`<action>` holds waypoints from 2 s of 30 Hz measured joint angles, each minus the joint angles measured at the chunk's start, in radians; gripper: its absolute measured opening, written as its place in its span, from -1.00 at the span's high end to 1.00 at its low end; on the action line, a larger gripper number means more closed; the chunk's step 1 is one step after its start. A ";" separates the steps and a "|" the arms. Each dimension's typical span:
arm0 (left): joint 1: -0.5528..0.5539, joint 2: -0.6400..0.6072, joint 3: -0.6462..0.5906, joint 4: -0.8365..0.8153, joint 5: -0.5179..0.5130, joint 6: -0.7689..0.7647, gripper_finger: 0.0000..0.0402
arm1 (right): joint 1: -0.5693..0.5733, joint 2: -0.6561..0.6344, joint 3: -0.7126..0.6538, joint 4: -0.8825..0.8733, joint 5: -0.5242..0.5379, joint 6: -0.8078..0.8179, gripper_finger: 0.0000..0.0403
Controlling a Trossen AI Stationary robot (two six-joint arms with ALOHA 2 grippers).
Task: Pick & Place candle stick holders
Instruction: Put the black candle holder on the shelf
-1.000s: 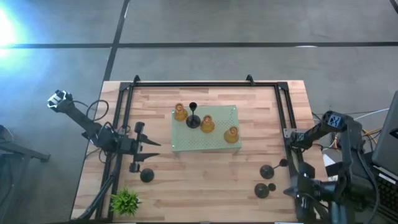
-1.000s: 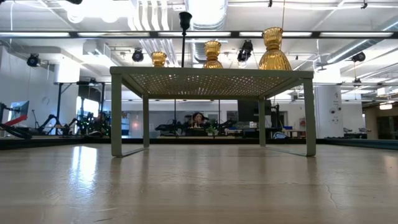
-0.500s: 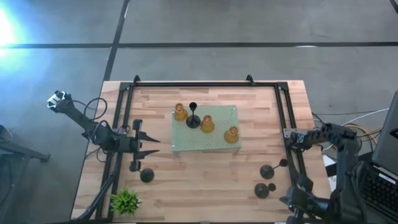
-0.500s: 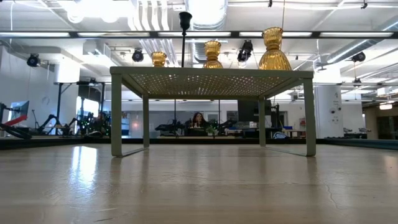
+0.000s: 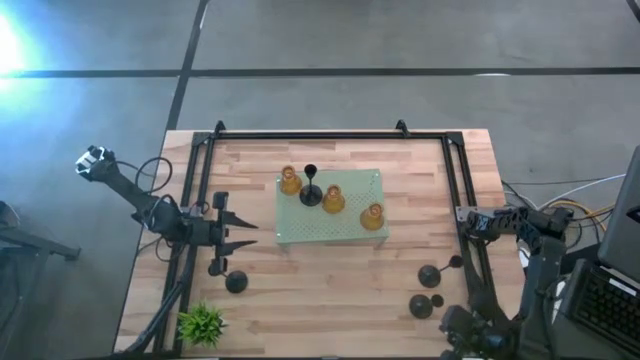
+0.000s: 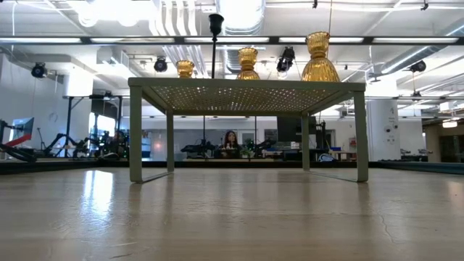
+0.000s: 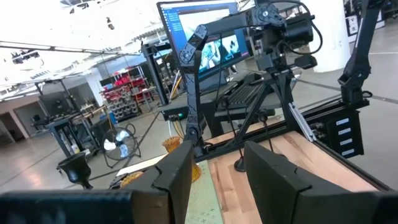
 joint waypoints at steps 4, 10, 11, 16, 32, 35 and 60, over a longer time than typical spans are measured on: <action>0.000 -0.002 0.000 -0.005 0.000 0.005 0.26 | -0.016 0.019 -0.001 0.034 -0.052 0.015 0.96; 0.000 -0.010 -0.001 -0.025 0.000 0.044 0.26 | -0.016 0.048 -0.001 0.039 -0.062 0.162 0.96; 0.000 -0.013 -0.001 -0.028 0.000 0.048 0.26 | -0.018 0.059 0.000 0.046 -0.057 0.164 0.96; 0.000 -0.019 -0.002 -0.054 -0.017 0.052 0.26 | -0.042 0.135 0.000 0.088 -0.059 0.162 0.96; 0.000 -0.021 -0.002 -0.064 -0.026 0.072 0.26 | -0.055 0.244 -0.001 0.039 -0.088 0.214 0.95; 0.000 -0.021 -0.002 -0.064 -0.026 0.069 0.26 | -0.055 0.241 -0.001 0.022 -0.088 0.227 0.90; 0.000 -0.030 -0.002 -0.062 -0.026 0.045 0.26 | -0.051 0.233 -0.162 0.041 0.002 0.243 0.22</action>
